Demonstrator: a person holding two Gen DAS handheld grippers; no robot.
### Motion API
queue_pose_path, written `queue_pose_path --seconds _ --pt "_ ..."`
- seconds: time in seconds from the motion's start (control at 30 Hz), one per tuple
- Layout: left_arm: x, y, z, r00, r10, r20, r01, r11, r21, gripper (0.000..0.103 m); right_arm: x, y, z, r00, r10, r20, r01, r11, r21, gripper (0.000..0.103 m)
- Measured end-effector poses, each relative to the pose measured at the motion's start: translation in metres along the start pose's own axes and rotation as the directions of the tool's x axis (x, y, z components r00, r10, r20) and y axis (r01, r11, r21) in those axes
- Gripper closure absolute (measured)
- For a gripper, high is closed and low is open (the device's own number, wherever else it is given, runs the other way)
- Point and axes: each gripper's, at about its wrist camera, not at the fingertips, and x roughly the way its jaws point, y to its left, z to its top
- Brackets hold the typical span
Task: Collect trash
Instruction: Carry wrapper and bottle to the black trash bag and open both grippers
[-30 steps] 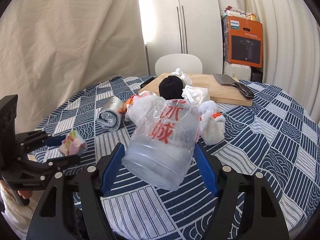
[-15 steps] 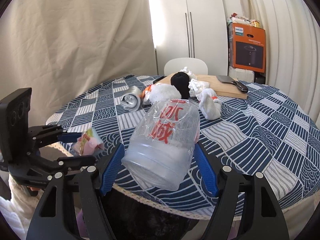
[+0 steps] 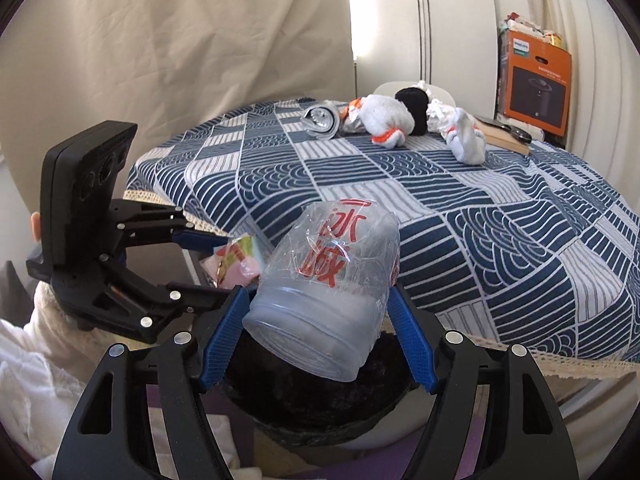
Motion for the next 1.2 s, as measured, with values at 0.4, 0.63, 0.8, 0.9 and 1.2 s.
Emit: queue_pose_path --seconds 0.4,0.63,0.8,0.9,1.2 --pt "0.056 0.002 -0.016 0.961 0.013 -0.277 0.019 0.993 0.114 0.049 0.067 -0.011 -0.032 0.952 -0.014 -0.304 0.001 0.999 -0.042 0.036" --pt "0.083 0.006 -0.020 0.921 0.026 -0.390 0.052 0.981 0.186 0.049 0.098 -0.017 -0.045 0.917 -0.049 -0.395 0.014 0.996 -0.091 0.036" --pt "0.100 0.009 -0.021 0.890 0.044 -0.454 0.064 0.973 0.221 0.049 0.117 -0.019 -0.046 0.895 -0.095 -0.435 0.026 0.986 -0.163 0.036" --pt "0.102 0.013 -0.022 0.893 0.040 -0.449 0.071 0.971 0.227 0.036 0.123 -0.017 -0.046 0.888 -0.116 -0.444 0.025 0.979 -0.204 0.033" --pt "0.068 0.009 -0.025 0.955 -0.054 -0.290 0.108 0.979 0.174 0.010 0.126 0.005 -0.054 0.879 -0.161 -0.448 0.024 0.954 -0.297 0.018"
